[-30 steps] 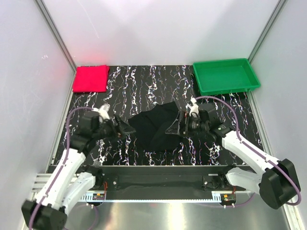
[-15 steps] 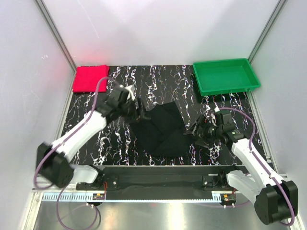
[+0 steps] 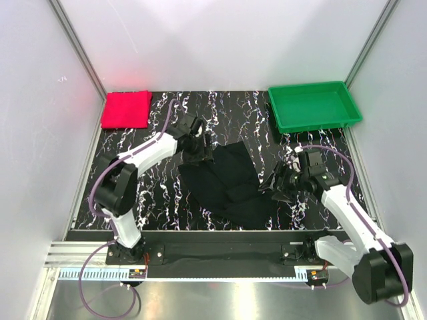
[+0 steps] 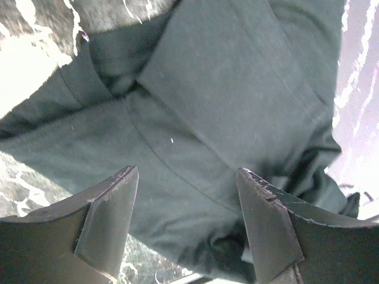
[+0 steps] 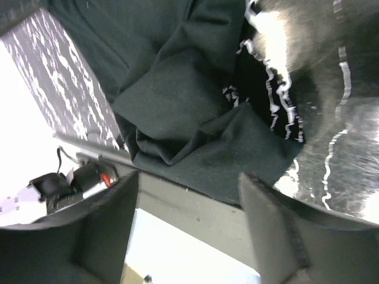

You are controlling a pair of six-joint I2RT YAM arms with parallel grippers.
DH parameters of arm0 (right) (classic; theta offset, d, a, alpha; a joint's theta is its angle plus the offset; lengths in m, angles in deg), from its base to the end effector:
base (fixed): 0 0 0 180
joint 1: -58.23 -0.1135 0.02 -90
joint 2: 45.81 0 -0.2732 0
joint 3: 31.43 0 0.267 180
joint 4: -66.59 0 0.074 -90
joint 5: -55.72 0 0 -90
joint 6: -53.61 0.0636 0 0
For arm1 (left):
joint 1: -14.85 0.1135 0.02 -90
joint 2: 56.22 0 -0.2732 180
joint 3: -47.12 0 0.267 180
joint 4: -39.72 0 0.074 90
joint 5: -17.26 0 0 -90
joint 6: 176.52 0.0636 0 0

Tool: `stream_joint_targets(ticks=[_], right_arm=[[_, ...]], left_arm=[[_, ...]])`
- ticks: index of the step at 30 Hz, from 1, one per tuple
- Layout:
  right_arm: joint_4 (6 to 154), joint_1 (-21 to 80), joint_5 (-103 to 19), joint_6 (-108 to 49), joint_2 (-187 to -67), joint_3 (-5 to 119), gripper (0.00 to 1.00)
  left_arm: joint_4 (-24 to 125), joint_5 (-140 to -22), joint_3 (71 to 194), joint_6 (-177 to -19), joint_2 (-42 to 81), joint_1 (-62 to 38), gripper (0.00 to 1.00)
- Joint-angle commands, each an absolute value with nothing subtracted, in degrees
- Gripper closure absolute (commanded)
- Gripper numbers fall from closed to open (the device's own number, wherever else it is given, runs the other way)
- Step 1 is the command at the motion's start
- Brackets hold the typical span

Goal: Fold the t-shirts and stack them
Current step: Flatten the tshirt out

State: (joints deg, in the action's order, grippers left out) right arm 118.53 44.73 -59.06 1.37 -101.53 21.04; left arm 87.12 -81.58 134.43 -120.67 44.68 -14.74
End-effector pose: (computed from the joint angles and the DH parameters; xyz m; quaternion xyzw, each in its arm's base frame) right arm 0.1959 0.0745 0.2159 0.1331 0.9247 0.3110 0.1748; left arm 0.3409 -0.2048 0.1994 -0.0191 0.9653 -0.1952 0.1727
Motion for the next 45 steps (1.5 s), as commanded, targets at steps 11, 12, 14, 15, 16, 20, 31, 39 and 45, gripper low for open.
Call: stream_joint_targets(ticks=[11,12,14,15,16,20,31,39,45], right_arm=[[115.7,45.0,-73.9,-4.6,-106.6,19.3,0.19],[115.7,45.0,-74.6,-4.8,-107.2,19.9,0.04],[115.6,45.0,-75.0,-5.1,-108.0,20.7,0.0],[115.6,45.0,-75.3,-5.6,-109.1,22.0,0.0],[115.7,45.0,-75.3,-5.8,-109.6,22.9,0.01],[116.5,44.0,-72.7,-7.8,-114.5,28.8,0.0],[124.7,28.1,-54.7,-16.8,-135.0,51.1,0.22],[129.1,20.4,-47.5,-25.2,-143.6,58.5,0.18],[129.3,17.8,-42.7,-24.3,-150.3,62.3,0.0]], left_arm=[[79.4,-82.5,138.8,-121.9,53.7,-14.5,0.38],[79.3,-82.4,138.9,-122.2,54.1,-14.4,0.39],[79.0,-82.3,138.8,-122.3,54.6,-14.5,0.41],[78.6,-82.2,138.8,-122.1,55.0,-14.4,0.42],[78.3,-82.1,138.8,-122.0,55.0,-14.5,0.47],[77.2,-81.6,139.1,-121.0,55.0,-14.3,0.76],[77.1,-75.1,137.9,-115.4,42.8,-14.1,1.0],[76.8,-78.6,136.0,-117.7,39.4,-13.5,1.0],[75.9,-79.4,134.2,-118.8,38.3,-13.2,1.0]])
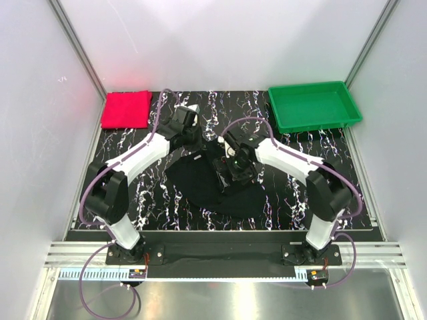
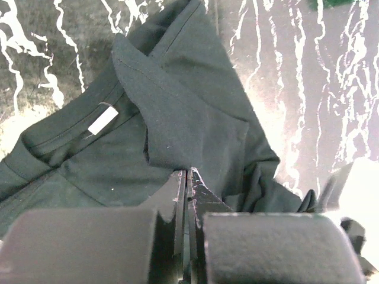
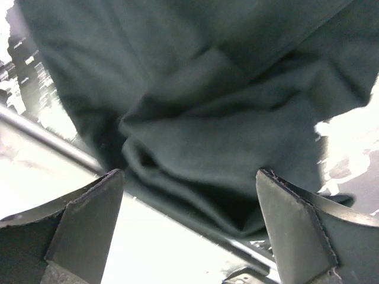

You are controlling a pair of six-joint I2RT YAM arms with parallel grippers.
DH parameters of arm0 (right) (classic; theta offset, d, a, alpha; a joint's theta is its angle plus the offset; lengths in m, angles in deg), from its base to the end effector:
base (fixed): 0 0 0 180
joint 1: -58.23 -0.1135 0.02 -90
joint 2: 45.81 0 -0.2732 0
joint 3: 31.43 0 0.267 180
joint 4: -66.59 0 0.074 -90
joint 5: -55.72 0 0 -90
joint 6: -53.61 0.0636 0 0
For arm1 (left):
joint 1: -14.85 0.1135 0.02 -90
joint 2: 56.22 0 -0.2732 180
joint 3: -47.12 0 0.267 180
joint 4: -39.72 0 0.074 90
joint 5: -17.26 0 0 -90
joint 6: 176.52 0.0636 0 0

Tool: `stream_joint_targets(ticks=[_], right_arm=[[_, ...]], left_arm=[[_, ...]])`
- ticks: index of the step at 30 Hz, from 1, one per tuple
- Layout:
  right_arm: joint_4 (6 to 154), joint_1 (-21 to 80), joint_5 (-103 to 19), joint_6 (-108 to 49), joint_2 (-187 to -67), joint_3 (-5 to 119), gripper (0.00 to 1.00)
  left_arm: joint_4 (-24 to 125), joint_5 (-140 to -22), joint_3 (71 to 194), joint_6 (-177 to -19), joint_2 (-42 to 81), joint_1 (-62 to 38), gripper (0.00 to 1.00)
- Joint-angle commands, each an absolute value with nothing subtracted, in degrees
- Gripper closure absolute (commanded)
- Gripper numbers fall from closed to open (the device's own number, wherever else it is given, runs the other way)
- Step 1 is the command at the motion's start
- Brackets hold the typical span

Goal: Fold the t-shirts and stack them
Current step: Flatten the tshirt out

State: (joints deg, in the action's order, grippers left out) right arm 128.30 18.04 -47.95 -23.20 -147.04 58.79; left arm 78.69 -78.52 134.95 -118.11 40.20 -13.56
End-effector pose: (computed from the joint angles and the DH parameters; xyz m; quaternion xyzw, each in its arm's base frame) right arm 0.2772 0.2539 0.2008 -0.2465 0.9503 0.1721 0.0804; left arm 0.3551 -0.1994 0.2438 -0.0076 0.9312 -0.2214 0.2896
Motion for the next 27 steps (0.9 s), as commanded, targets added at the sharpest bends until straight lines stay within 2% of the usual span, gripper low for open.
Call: stream_joint_targets(ticks=[1,3,6,8,10,12,14,20,27], right_arm=[[128.9,17.9,-41.4,-23.9,-151.2,62.8,0.01],[127.2,17.9,-38.3,-22.2,-152.9,63.5,0.08],[126.1,17.8,-34.7,-20.5,-152.3,62.6,0.5],[125.1,17.8,-32.2,-19.8,-149.8,61.3,0.63],[125.1,17.8,-26.6,-19.1,-147.2,60.0,0.9],[125.2,17.9,-21.5,-19.1,-142.3,59.7,0.99],[125.6,18.1,-16.4,-19.2,-137.0,60.9,1.0],[127.8,18.5,-11.3,-20.0,-123.0,68.2,1.0],[127.9,18.5,-16.5,-18.2,-106.3,68.0,1.0]], left_arm=[[75.9,-79.5,133.9,-118.9,37.7,-13.0,1.0],[75.7,-79.9,133.1,-119.5,36.8,-12.6,1.0],[75.6,-79.9,131.4,-119.9,34.0,-11.6,1.0],[75.6,-80.0,130.4,-120.1,31.0,-10.2,1.0],[75.7,-80.4,128.9,-120.6,28.3,-8.4,1.0],[75.7,-80.5,127.6,-121.2,23.8,-7.0,1.0],[75.8,-81.2,126.5,-121.8,18.6,-4.6,1.0],[77.1,-85.0,130.0,-122.2,6.1,0.2,1.0],[77.9,-82.1,139.7,-117.9,-5.8,0.3,1.0]])
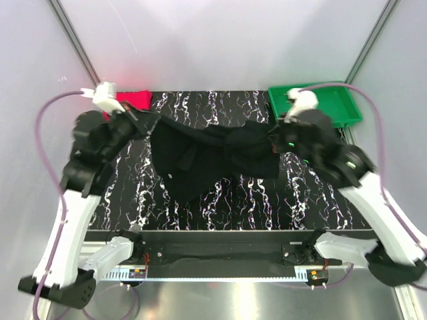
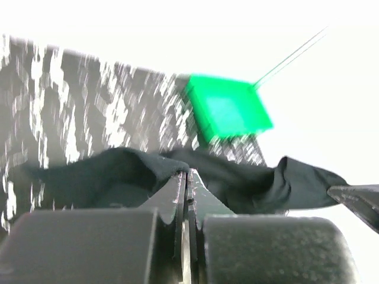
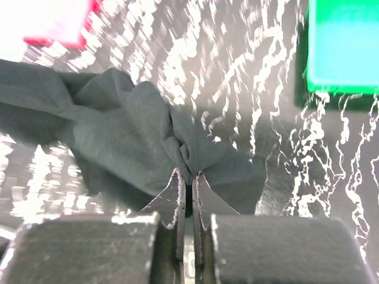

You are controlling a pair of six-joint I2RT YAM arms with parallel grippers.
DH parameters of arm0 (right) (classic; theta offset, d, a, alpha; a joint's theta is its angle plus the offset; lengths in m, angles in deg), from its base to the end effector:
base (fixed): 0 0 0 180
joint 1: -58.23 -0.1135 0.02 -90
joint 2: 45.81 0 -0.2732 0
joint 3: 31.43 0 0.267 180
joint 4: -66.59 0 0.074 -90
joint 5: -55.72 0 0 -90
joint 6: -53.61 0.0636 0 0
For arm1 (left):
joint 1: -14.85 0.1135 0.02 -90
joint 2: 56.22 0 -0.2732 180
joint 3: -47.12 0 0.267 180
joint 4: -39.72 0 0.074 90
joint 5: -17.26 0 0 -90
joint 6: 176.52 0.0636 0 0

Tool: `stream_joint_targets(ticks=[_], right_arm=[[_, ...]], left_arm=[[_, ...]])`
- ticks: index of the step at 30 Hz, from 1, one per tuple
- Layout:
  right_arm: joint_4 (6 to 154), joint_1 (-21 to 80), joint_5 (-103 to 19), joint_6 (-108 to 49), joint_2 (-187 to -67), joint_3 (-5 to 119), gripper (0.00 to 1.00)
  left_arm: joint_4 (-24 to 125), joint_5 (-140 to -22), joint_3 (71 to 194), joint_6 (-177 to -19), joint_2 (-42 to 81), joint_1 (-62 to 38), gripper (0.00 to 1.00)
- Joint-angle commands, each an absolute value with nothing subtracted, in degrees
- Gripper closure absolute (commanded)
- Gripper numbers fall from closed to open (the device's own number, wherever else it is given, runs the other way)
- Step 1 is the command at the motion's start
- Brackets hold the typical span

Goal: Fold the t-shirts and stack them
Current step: Flatten the tshirt out

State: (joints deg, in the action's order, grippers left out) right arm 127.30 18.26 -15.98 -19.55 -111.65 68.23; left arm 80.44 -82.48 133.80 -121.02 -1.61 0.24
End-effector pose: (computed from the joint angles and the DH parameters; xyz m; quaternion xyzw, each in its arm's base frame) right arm 0.2043 0.1452 0.4506 -0.0871 0.8409 0.1266 0.5189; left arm 0.2132 -0.0667 0.4574 -0.0760 0.7539 -0.3284 0.5639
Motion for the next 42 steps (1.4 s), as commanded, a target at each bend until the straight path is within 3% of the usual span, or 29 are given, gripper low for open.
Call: stream_joint_targets(ticks=[1,8,14,22,28,36,42], right_arm=[[127.9,18.4,-17.5,-16.6,-101.8,67.0,1.0],[129.1,18.4,-27.5,-5.3,-85.5,55.9,1.0],[130.4,18.5,-25.1,-3.4,-79.0,52.3,1.0],[128.2,18.4,-21.9,-8.7,-84.7,55.0,1.0],[132.1,18.5,-23.9,-7.9,-81.1,60.4,1.0],[135.9,18.4,-17.5,-10.0,-84.6,75.7,1.0],[135.6,18.4,-13.9,-9.8,-90.9,73.9,1.0]], left_arm=[[78.5,-81.1,141.2,-116.9,-8.1,0.3,1.0],[81.7,-73.7,150.7,-113.5,-15.6,0.2,1.0],[83.3,-72.9,158.1,-110.0,-17.3,0.2,1.0],[84.2,-72.9,164.0,-108.8,-12.7,0.1,1.0],[85.1,-66.6,168.9,-106.1,-13.2,0.2,1.0],[85.1,-67.9,182.7,-108.6,-6.0,0.1,1.0],[80.1,-65.1,175.1,-108.3,-5.4,0.1,1.0]])
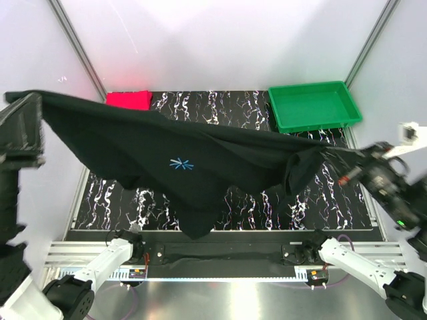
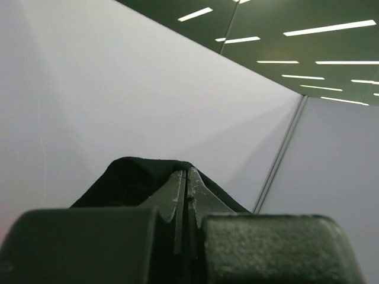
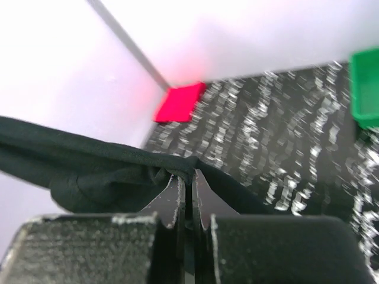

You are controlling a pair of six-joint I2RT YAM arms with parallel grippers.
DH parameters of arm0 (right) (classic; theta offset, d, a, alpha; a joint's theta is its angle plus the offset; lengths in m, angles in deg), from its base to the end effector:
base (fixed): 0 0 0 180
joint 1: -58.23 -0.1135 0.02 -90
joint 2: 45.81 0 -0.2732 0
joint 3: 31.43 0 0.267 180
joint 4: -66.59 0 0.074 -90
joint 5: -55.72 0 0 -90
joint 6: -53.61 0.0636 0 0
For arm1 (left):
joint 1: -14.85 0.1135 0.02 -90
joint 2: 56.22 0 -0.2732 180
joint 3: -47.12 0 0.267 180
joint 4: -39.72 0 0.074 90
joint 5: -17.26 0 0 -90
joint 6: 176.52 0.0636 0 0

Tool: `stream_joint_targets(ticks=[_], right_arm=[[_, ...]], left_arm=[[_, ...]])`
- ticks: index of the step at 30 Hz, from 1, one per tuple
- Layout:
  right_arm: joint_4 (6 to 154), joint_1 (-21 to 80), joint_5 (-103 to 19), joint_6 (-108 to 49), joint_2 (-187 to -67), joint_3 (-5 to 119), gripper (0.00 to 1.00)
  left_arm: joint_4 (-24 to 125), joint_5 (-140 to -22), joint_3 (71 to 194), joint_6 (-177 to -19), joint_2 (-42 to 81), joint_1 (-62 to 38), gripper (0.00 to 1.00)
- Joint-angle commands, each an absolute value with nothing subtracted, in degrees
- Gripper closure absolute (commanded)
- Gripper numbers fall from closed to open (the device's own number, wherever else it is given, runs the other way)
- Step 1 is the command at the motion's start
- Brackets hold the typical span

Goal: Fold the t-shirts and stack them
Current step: Flatten the tshirt out

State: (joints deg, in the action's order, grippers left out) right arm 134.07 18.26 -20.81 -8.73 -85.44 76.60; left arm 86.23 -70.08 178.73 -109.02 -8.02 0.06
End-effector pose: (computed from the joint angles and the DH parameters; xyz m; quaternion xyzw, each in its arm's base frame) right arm 0.0430 0.0167 0.5382 0.0084 0.7015 0.3256 0.6339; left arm -0.0200 0.0083 0.6650 -0.0508 0.4445 -0.2761 0.8507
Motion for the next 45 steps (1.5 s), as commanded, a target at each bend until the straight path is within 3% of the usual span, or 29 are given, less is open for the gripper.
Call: stream_joint_targets(ticks=[1,7,9,13,18,22,23,24,25,26,27,28,29,31,39,45], right_arm=[[135.6,18.4,-12.7,-9.0,-93.2,73.3,1.0],[134.8,18.9,-8.5,-13.5,-109.4,75.7,1.0],[133.8,24.2,-11.6,-16.0,-114.2,77.2,1.0],[135.5,38.7,-26.9,-14.2,-131.1,82.5,1.0],[141.5,44.1,-28.5,-16.3,-147.3,97.9,0.93],[144.1,47.1,-28.0,-18.0,-159.7,107.7,0.92],[145.0,47.8,-28.4,-18.1,-161.2,108.9,0.89],[146.5,48.2,-29.0,-18.1,-162.2,109.8,0.72],[146.9,48.2,-29.9,-18.1,-163.0,110.0,0.62],[147.0,48.2,-30.3,-18.5,-162.6,109.2,0.53],[146.8,48.2,-30.2,-18.8,-162.0,108.1,0.31],[146.9,48.2,-29.3,-18.8,-160.4,105.5,0.17],[146.8,48.2,-29.0,-19.2,-159.5,104.0,0.11],[146.5,48.3,-28.1,-20.1,-156.1,99.2,0.0],[140.2,49.4,-37.3,-19.3,-137.2,76.6,0.0],[138.6,50.9,-41.1,-19.2,-126.7,61.4,0.0]], left_arm=[[78.7,-63.4,170.6,-108.6,-4.8,0.1,1.0],[72.6,-59.0,156.5,-109.5,3.3,0.3,1.0],[73.4,-57.0,156.3,-107.8,10.7,0.4,1.0],[78.6,-56.2,159.9,-111.4,24.5,2.2,1.0],[81.3,-55.6,172.3,-105.5,44.8,2.5,1.0],[82.0,-57.6,182.3,-106.1,51.8,3.9,0.99],[82.1,-57.4,182.9,-106.7,51.8,3.9,0.95],[82.1,-58.1,182.8,-107.5,51.7,4.0,0.85],[82.1,-58.8,181.5,-108.6,51.3,4.0,0.54],[82.2,-59.5,180.2,-108.7,49.8,3.9,0.4],[82.2,-60.1,178.1,-108.8,48.4,3.6,0.33],[82.3,-59.9,172.1,-109.7,46.6,3.4,0.29],[82.3,-59.9,168.3,-110.4,42.2,3.2,0.27],[82.2,-61.3,156.6,-112.2,37.6,1.8,0.27],[82.3,-71.8,117.6,-121.6,10.5,-16.6,0.44],[83.4,-71.9,103.3,-141.3,-0.6,-32.4,0.55]])
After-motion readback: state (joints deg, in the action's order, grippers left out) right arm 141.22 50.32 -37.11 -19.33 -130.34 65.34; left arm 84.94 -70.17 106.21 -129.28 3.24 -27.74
